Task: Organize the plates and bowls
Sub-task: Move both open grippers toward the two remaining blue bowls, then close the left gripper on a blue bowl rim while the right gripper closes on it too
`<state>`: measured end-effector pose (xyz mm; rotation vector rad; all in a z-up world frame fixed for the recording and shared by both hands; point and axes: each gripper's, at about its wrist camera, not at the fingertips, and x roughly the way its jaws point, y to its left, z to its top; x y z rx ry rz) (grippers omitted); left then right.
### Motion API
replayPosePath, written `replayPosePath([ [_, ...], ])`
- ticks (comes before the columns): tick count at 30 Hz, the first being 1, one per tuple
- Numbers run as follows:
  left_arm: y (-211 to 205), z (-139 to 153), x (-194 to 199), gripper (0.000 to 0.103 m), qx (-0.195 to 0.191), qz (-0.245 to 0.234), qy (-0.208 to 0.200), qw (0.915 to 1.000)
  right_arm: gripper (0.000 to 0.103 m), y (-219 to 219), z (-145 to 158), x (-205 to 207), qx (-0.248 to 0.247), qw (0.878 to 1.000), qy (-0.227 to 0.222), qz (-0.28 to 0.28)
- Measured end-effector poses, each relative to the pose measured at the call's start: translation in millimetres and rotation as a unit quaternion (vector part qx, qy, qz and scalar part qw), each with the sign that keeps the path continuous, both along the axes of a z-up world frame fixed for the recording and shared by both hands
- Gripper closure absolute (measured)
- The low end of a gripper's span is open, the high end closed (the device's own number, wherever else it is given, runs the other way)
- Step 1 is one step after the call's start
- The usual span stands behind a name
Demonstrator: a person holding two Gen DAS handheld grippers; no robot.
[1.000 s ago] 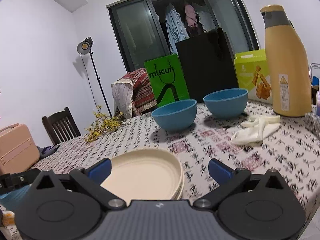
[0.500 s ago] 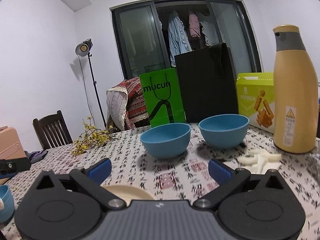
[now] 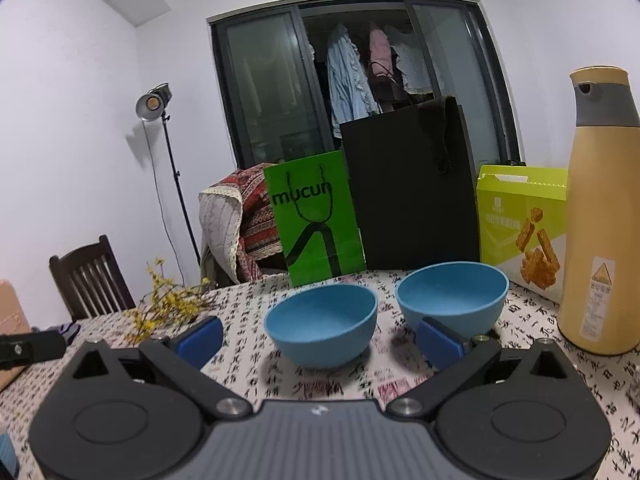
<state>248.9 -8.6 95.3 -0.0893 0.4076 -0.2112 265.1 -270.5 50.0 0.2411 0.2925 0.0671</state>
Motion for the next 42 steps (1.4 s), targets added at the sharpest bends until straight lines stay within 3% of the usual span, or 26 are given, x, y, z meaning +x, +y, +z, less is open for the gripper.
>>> replayPosePath([
  [7, -18, 13, 30, 0.0, 0.021, -0.009, 0.004, 0.9997, 0.0, -9, 15, 31, 0.014, 1.0, 0.008, -0.019],
  [19, -28, 39, 98, 0.0, 0.009, 0.025, 0.003, 0.9996, 0.0, -26, 40, 103, 0.05, 0.997, 0.017, -0.05],
  [25, -32, 33, 128, 0.0, 0.012, 0.031, 0.011, 0.9994, 0.0, -28, 22, 140, 0.053, 0.997, 0.014, -0.045],
  [28, -36, 24, 142, 0.0, 0.014, 0.031, 0.022, 0.9992, 0.0, -31, 9, 147, 0.045, 0.998, 0.022, -0.036],
  [34, -48, 9, 164, 0.0, 0.013, 0.028, 0.042, 0.9987, 0.001, -43, -6, 156, 0.074, 0.996, 0.036, -0.035],
  [37, -53, 2, 174, 0.0, 0.01, 0.031, 0.054, 0.998, 0.002, -42, -11, 159, 0.059, 0.996, 0.036, -0.049],
  [42, -62, -14, 192, 0.0, 0.013, 0.034, 0.081, 0.996, 0.013, -42, -17, 166, 0.059, 0.996, 0.046, -0.038],
])
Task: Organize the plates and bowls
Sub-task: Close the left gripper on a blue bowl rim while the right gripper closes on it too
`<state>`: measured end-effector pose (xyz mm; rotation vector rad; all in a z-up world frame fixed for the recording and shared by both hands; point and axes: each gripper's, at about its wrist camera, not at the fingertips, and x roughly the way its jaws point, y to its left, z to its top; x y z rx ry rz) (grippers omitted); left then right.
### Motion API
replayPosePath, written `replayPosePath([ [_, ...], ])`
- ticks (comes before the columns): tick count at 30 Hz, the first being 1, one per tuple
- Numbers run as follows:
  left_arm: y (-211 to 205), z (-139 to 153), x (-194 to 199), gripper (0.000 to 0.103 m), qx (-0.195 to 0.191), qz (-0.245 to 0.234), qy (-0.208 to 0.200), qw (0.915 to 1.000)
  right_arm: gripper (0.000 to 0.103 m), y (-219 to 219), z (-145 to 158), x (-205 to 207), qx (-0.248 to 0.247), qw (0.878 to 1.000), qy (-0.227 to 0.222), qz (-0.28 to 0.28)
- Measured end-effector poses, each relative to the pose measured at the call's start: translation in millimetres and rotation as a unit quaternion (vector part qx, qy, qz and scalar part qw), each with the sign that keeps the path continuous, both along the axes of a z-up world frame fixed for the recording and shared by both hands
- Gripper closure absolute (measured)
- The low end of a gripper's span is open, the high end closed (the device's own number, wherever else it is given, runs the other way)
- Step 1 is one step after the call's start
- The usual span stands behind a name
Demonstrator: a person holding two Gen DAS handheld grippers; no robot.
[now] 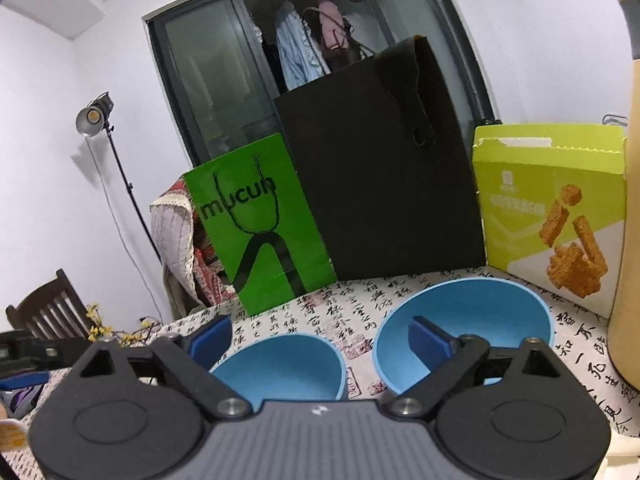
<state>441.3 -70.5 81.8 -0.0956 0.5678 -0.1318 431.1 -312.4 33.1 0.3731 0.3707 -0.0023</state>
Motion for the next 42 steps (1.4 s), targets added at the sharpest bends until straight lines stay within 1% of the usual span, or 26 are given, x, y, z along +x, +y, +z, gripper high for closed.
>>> replayPosePath([
  [1, -2, -3, 3, 0.0, 0.002, 0.0, 0.004, 1.0, 0.017, 1, 0, 0, -0.002, 1.0, 0.003, 0.003],
  [2, -4, -5, 6, 0.0, 0.003, 0.0, 0.009, 1.0, 0.019, 1, -1, 0, -0.002, 1.0, 0.006, 0.008],
  [4, -7, -10, 13, 0.0, 0.005, 0.003, 0.018, 0.9998, 0.029, 1, -2, 2, 0.002, 1.0, 0.017, 0.02],
  [5, -9, -13, 16, 0.0, 0.003, 0.005, 0.025, 0.9997, 0.031, 1, -3, 3, 0.005, 0.999, 0.024, 0.027],
  [7, -11, -18, 21, 0.0, 0.001, 0.007, 0.035, 0.9994, 0.041, 0, -5, 5, 0.013, 0.999, 0.037, 0.036],
  [11, -14, -25, 27, 0.0, -0.001, 0.012, 0.049, 0.9987, 0.05, -3, -12, 11, 0.031, 0.997, 0.064, 0.042],
  [13, -16, -28, 28, 0.0, -0.003, 0.012, 0.054, 0.9984, 0.058, -2, -14, 12, 0.031, 0.996, 0.074, 0.039],
  [15, -18, -31, 30, 0.0, -0.001, 0.011, 0.058, 0.9982, 0.061, -2, -15, 14, 0.037, 0.995, 0.078, 0.045],
  [18, -21, -37, 33, 0.0, 0.003, 0.011, 0.067, 0.9977, 0.063, 0, -17, 15, 0.036, 0.995, 0.085, 0.046],
  [21, -25, -42, 36, 0.0, 0.012, 0.007, 0.075, 0.9971, 0.069, 2, -21, 19, 0.037, 0.994, 0.094, 0.049],
  [24, -29, -45, 38, 0.0, 0.021, 0.001, 0.075, 0.997, 0.07, 2, -24, 22, 0.034, 0.993, 0.102, 0.047],
  [27, -32, -48, 39, 0.0, 0.019, -0.005, 0.078, 0.9968, 0.07, 4, -26, 24, 0.032, 0.992, 0.108, 0.048],
  [30, -32, -52, 41, 0.002, 0.013, -0.01, 0.08, 0.9967, 0.071, 6, -29, 28, 0.026, 0.992, 0.112, 0.049],
  [34, -35, -57, 46, 0.008, 0.005, -0.011, 0.087, 0.9961, 0.076, 10, -36, 35, 0.015, 0.991, 0.123, 0.044],
  [37, -37, -60, 48, 0.015, -0.001, -0.013, 0.092, 0.9956, 0.079, 13, -42, 40, 0.007, 0.991, 0.13, 0.037],
  [39, -38, -62, 48, 0.016, -0.005, -0.011, 0.097, 0.9952, 0.079, 14, -43, 40, 0.004, 0.991, 0.131, 0.034],
  [41, -40, -64, 50, 0.025, -0.006, -0.01, 0.103, 0.9946, 0.082, 15, -43, 41, 0.0, 0.99, 0.133, 0.034],
  [42, -41, -64, 51, 0.027, -0.006, -0.012, 0.105, 0.9943, 0.083, 16, -43, 41, -0.005, 0.99, 0.134, 0.032],
])
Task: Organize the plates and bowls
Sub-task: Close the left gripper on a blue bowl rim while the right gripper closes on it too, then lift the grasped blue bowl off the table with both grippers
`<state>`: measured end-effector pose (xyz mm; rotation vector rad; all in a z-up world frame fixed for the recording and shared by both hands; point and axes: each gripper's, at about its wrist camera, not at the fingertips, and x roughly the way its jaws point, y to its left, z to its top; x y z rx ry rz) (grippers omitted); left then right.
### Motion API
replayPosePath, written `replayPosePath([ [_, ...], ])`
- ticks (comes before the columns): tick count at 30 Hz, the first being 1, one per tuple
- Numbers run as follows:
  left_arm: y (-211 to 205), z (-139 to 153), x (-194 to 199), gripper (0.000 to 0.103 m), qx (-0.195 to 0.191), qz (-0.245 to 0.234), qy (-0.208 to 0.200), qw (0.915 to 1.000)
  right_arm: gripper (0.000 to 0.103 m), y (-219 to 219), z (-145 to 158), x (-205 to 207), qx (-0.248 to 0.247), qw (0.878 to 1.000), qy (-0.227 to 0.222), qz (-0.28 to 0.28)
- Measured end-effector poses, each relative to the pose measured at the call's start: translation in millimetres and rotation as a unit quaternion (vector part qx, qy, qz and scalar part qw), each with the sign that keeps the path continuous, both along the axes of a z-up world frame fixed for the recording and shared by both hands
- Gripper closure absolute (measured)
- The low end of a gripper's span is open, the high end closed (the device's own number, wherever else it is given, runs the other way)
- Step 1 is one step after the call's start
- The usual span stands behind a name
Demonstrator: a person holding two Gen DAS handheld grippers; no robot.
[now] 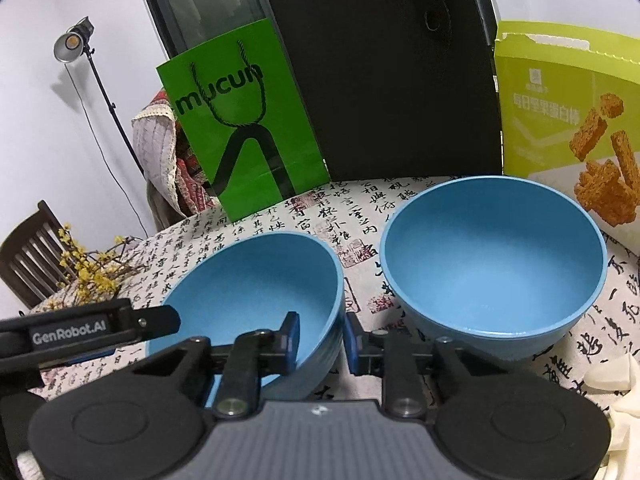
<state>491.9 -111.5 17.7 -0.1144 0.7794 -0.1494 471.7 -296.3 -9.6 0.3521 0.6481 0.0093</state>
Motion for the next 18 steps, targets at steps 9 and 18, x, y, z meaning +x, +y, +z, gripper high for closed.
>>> replayPosePath([
  [9, -12, -3, 2, 0.065, 0.005, -0.015, 0.0, 0.9999, 0.083, 1, 0, 1, -0.007, 1.0, -0.001, -0.002],
  [18, -14, -4, 1, 0.082, 0.009, -0.015, -0.008, 0.9998, 0.084, 2, -1, 1, -0.013, 1.0, -0.002, -0.004],
])
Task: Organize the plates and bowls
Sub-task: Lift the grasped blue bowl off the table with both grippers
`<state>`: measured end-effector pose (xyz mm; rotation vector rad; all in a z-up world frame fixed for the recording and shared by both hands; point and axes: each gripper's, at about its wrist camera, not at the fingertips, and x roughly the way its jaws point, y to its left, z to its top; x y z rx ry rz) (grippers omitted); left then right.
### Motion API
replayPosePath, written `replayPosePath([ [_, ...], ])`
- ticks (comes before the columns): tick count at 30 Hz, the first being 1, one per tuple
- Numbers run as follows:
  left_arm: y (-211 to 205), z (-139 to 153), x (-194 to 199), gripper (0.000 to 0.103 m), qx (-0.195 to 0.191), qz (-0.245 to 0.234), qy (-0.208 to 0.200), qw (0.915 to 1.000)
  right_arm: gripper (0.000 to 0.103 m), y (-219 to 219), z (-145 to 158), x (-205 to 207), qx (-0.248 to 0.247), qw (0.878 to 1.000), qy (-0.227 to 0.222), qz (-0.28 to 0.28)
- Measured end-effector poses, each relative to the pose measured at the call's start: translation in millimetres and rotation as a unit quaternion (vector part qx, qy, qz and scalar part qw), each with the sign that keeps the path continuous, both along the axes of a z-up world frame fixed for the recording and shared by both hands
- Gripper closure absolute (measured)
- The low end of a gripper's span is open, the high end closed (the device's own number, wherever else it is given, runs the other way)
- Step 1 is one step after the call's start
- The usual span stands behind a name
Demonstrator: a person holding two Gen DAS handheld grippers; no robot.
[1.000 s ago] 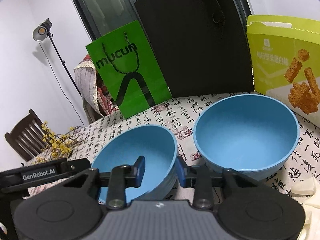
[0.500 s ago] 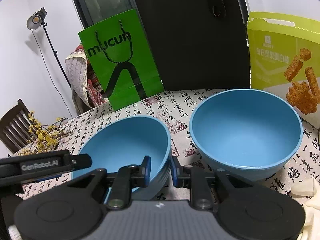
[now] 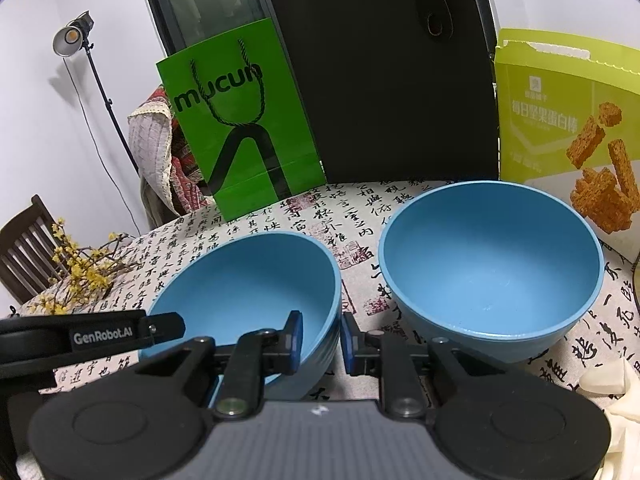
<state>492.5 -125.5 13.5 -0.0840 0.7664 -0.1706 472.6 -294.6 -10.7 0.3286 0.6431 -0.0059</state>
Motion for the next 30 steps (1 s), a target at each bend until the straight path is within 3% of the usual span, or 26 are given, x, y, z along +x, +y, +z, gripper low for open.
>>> replayPosePath([
  [8, -1.3, -0.5, -2.0, 0.087, 0.011, 0.001, -0.011, 0.9999, 0.084, 1.5, -0.6, 0.1, -0.007, 1.0, 0.0, -0.002],
  [30, -2.3, -0.4, -7.9, 0.087, 0.024, 0.002, -0.027, 0.9993, 0.084, 4.8, 0.9, -2.1, -0.019, 1.0, -0.008, 0.002],
])
